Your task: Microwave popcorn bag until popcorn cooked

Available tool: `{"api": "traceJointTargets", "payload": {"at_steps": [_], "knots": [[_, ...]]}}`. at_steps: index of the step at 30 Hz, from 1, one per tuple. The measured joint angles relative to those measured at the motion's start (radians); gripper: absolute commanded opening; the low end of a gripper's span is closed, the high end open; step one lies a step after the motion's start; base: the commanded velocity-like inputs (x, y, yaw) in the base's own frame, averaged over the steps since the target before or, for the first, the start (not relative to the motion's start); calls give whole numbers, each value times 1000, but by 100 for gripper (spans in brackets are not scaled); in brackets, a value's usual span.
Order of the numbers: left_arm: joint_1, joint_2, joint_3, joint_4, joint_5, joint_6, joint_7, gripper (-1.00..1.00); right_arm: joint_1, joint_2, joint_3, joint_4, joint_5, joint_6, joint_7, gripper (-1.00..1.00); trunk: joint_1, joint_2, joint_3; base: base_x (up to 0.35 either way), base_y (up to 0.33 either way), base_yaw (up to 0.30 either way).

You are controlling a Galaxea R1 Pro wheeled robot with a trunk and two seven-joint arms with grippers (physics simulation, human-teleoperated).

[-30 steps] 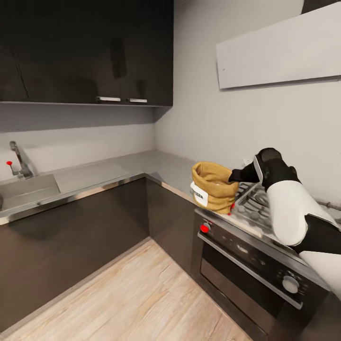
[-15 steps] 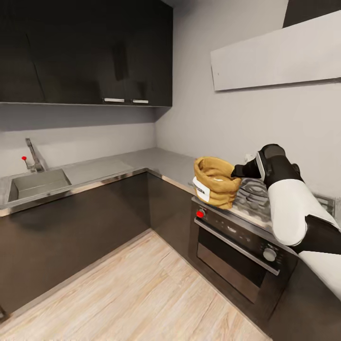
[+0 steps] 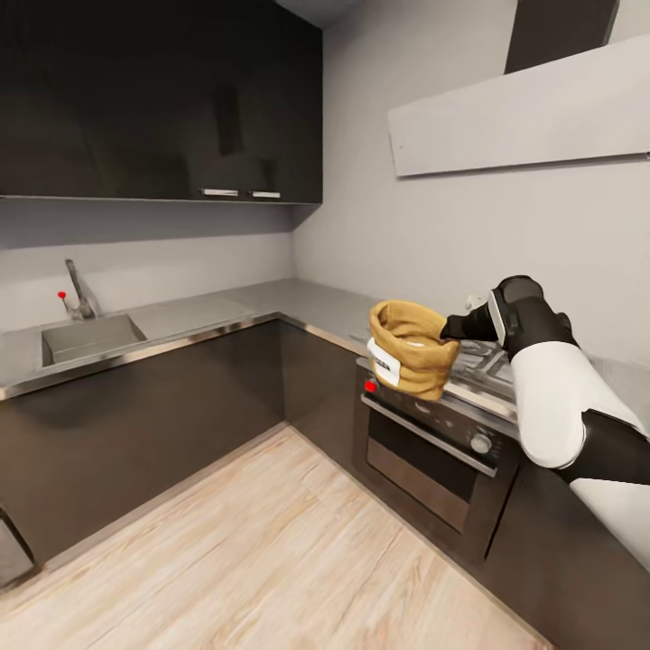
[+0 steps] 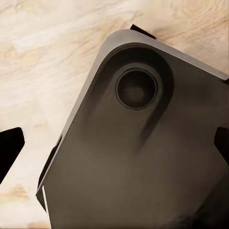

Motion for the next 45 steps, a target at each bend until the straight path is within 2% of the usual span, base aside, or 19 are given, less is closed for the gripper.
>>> {"api": "traceJointTargets", "payload": {"at_steps": [18,24,28,36,45], "knots": [[0,0,0,0,0,0,1,100,0,9,0,14,-4,0,4,-100,0,0,0,-347,0,-1],[0,1,0,0,0,1,1,100,0,14,2,25,-5,0,9,-100,0,0,3,-347,0,-186],[0,1,0,0,0,0,1,100,16,31,2,28,-4,0,10,-100,0,0,6,-347,0,-232],[0,0,0,0,-1,0,1,100,36,34,3,28,-3,0,10,-100,0,0,10,-347,0,-230],[0,1,0,0,0,-1,1,100,37,44,6,25,-4,0,14,-100,0,0,11,-347,0,-25]]}}
